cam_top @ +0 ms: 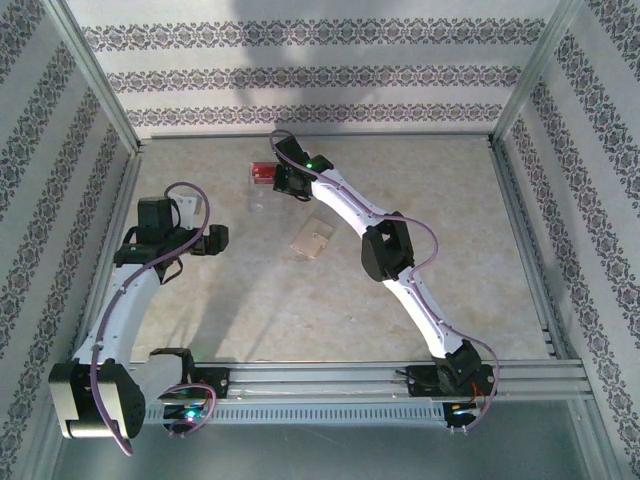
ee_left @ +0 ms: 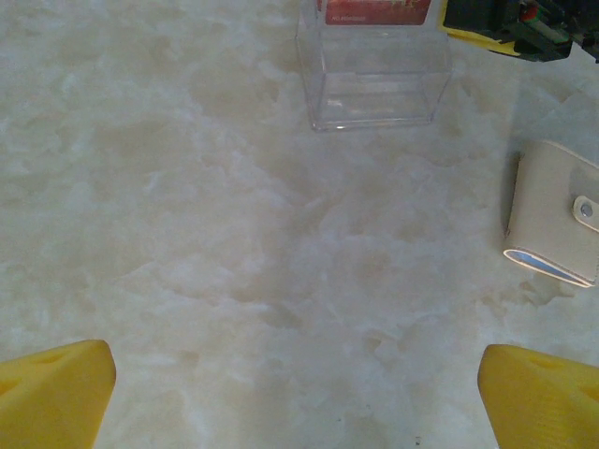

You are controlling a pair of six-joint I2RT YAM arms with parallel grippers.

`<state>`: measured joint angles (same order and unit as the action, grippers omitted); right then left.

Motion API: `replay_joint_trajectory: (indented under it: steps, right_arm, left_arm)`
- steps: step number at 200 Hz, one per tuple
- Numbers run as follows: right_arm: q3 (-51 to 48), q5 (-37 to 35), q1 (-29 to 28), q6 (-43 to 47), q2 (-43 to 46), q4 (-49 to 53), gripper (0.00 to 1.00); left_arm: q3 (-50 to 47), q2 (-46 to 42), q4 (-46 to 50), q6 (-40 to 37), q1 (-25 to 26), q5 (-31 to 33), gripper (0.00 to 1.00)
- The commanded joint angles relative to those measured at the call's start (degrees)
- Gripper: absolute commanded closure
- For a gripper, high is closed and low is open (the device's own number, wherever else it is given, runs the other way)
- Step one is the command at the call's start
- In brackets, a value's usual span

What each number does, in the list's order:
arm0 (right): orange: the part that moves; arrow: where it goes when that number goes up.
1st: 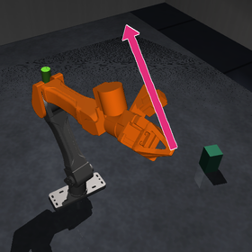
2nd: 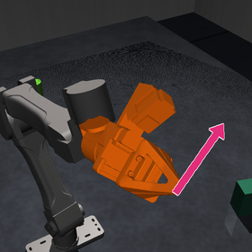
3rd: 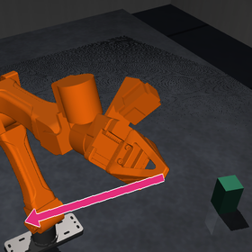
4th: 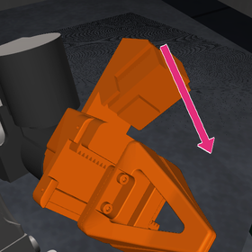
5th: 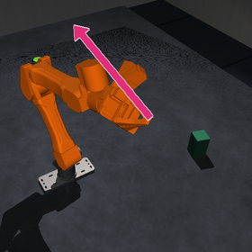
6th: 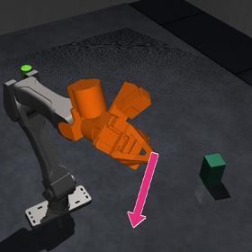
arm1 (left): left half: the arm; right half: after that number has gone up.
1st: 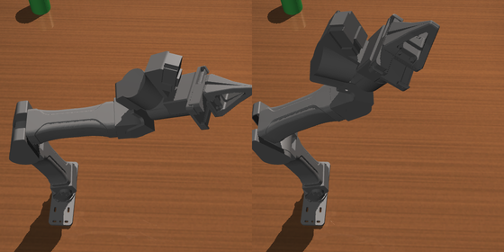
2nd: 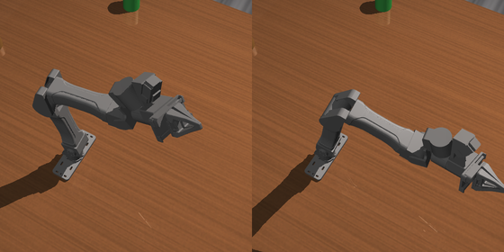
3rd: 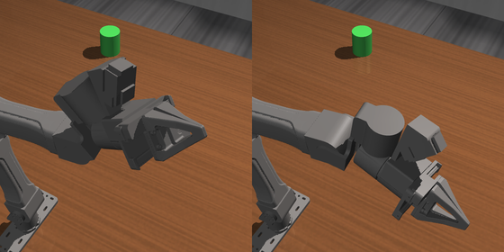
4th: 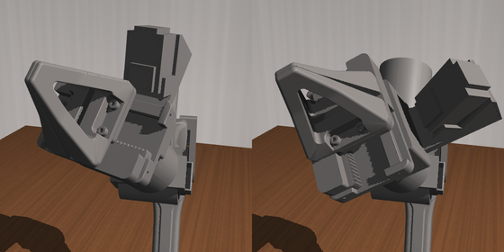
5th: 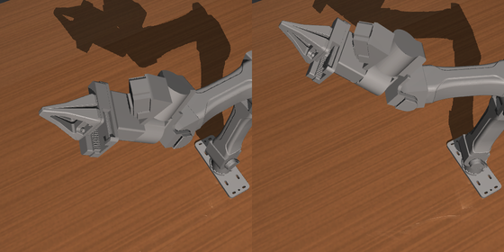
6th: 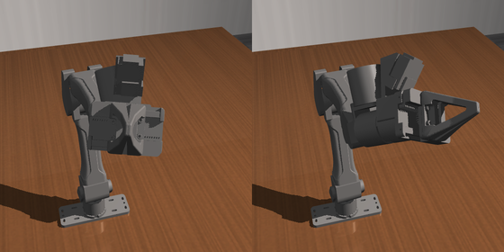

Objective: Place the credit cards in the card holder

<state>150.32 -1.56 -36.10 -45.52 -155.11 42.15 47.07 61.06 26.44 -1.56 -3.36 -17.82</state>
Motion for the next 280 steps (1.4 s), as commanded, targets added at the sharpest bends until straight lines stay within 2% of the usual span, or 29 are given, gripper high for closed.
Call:
replay_joint_trajectory:
  steps: [1,43,143,220,244,280]
  right_arm:
    - [1.4,-0.3,0.9,0.6,-2.7,3.7,0.85]
    - [2.4,-1.8,1.1,2.8,-1.9,5.2,1.00]
    - [0.9,-4.3,2.3,5.2,4.3,7.3,1.00]
    - [-13.8,-6.7,7.0,8.5,12.6,4.5,1.00]
    - [-22.1,-7.9,8.7,9.5,16.8,2.9,1.00]
    - [-36.5,-7.1,10.8,8.4,25.3,-5.5,1.00]
  left_arm:
    - [1.1,-1.2,1.9,-1.0,0.6,-0.4,0.00]
    - [0.9,-1.3,1.4,-0.9,0.7,-0.7,0.01]
    - [0.5,-1.6,1.2,-0.9,0.7,-0.6,0.01]
    - [0.6,-1.3,1.2,-1.0,1.1,-0.4,0.00]
    - [0.0,-0.9,0.8,-1.7,1.2,0.0,0.00]
    - [0.0,-0.6,0.5,-1.4,1.4,-0.5,0.00]
